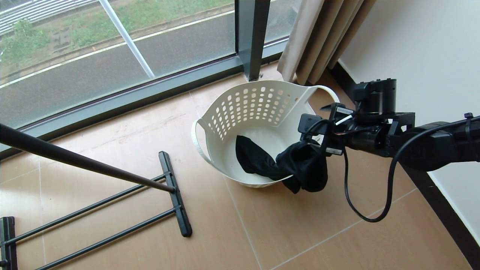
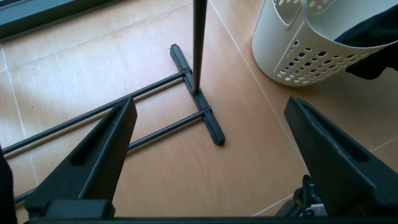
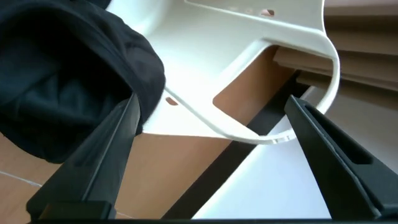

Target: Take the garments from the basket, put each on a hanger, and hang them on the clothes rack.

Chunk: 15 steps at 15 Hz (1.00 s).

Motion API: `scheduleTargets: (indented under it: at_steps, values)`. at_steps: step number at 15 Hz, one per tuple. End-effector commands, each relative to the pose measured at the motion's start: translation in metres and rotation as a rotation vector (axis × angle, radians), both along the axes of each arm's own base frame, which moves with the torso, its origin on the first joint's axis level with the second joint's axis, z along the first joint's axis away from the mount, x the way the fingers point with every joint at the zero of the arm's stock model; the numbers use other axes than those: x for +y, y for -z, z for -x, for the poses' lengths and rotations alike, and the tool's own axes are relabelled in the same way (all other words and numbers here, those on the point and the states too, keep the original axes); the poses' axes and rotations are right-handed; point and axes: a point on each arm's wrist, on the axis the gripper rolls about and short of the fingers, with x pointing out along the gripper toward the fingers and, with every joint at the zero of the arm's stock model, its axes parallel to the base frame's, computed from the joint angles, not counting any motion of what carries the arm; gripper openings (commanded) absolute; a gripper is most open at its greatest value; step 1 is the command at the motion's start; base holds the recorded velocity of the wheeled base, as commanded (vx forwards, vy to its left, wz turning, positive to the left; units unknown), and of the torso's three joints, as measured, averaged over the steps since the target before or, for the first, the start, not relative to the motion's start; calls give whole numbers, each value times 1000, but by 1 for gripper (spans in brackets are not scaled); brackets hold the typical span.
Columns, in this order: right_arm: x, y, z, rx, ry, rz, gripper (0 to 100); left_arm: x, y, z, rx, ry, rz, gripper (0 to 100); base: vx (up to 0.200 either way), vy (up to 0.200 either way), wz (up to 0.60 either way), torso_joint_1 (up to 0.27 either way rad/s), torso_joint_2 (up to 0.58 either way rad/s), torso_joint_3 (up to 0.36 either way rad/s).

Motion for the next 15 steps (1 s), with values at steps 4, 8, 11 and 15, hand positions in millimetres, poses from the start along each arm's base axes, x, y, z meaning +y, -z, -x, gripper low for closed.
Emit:
scheduleTargets:
  at_steps: [4, 8, 11, 15]
  values:
    - [12, 12, 2, 29, -21, 17, 100, 0, 0, 0, 1, -1, -2, 100, 0, 0, 0, 0, 0, 0]
    - [15, 21, 0, 50, -8, 38, 100, 0, 0, 0, 1, 0, 0, 100, 0, 0, 0, 0, 0, 0]
    - [18, 24, -5, 45, -1, 39, 100, 0, 0, 0, 1, 0, 0, 100, 0, 0, 0, 0, 0, 0]
    - [19, 23, -11, 36, 4, 38, 100, 0, 0, 0, 1, -1, 3, 100, 0, 0, 0, 0, 0, 0]
